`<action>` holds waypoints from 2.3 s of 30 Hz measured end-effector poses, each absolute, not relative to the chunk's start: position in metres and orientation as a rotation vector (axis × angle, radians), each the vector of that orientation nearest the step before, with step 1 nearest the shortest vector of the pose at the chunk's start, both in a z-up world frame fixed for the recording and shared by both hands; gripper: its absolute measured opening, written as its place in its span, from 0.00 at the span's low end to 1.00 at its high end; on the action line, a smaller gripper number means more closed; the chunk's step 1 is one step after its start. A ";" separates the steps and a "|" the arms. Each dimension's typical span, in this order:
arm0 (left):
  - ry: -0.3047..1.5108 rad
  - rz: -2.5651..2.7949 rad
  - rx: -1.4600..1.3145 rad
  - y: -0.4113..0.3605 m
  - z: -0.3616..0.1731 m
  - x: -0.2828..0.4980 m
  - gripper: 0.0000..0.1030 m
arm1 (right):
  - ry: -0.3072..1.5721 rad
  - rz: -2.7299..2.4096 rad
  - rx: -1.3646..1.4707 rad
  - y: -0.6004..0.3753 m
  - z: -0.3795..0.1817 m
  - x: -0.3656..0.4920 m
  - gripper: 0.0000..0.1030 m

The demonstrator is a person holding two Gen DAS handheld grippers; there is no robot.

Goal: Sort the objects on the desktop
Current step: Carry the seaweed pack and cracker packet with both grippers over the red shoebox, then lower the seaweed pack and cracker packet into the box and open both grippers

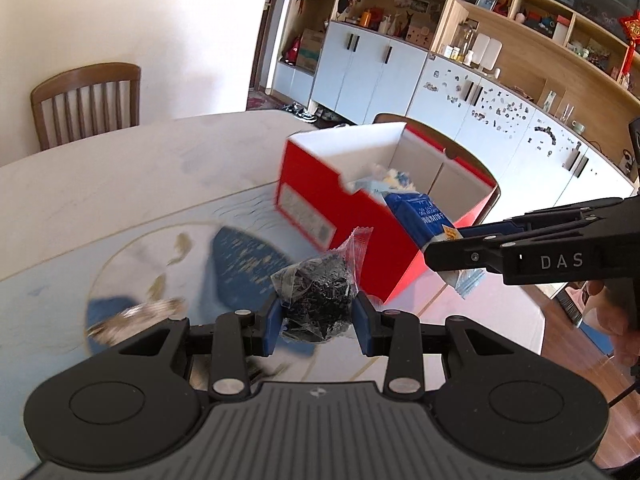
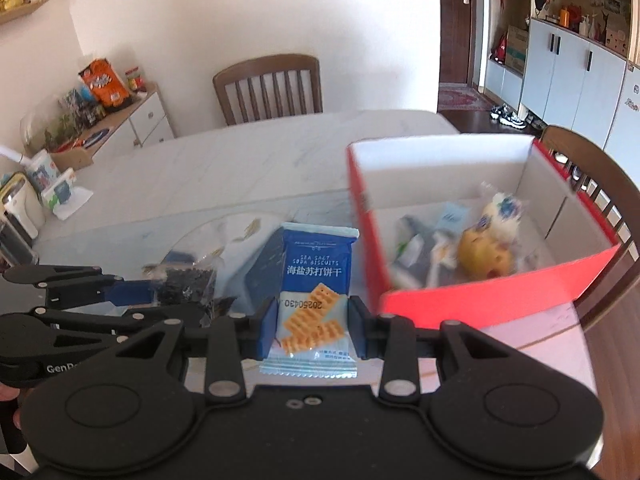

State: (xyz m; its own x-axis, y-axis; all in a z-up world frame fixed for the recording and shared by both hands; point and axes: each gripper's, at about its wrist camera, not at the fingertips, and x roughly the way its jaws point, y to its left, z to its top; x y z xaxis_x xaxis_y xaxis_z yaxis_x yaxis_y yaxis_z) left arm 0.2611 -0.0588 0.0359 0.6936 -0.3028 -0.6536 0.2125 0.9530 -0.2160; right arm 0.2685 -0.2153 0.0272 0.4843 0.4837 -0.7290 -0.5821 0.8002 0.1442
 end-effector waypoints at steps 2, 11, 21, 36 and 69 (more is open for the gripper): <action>0.748 -0.292 -0.122 -0.073 0.039 0.272 0.35 | 0.834 0.650 -0.124 -0.228 0.029 0.281 0.35; 0.723 -0.301 -0.075 -0.135 0.053 0.327 0.35 | 0.813 0.639 -0.117 -0.278 0.031 0.341 0.35; 0.770 -0.303 -0.006 -0.184 0.049 0.381 0.35 | 0.846 0.593 -0.098 -0.315 0.018 0.394 0.35; 0.912 -0.321 0.160 -0.233 0.020 0.435 0.35 | 0.940 0.499 -0.122 -0.338 -0.023 0.455 0.36; 1.116 -0.329 0.150 -0.240 -0.019 0.476 0.44 | 1.061 0.518 -0.195 -0.321 -0.060 0.484 0.43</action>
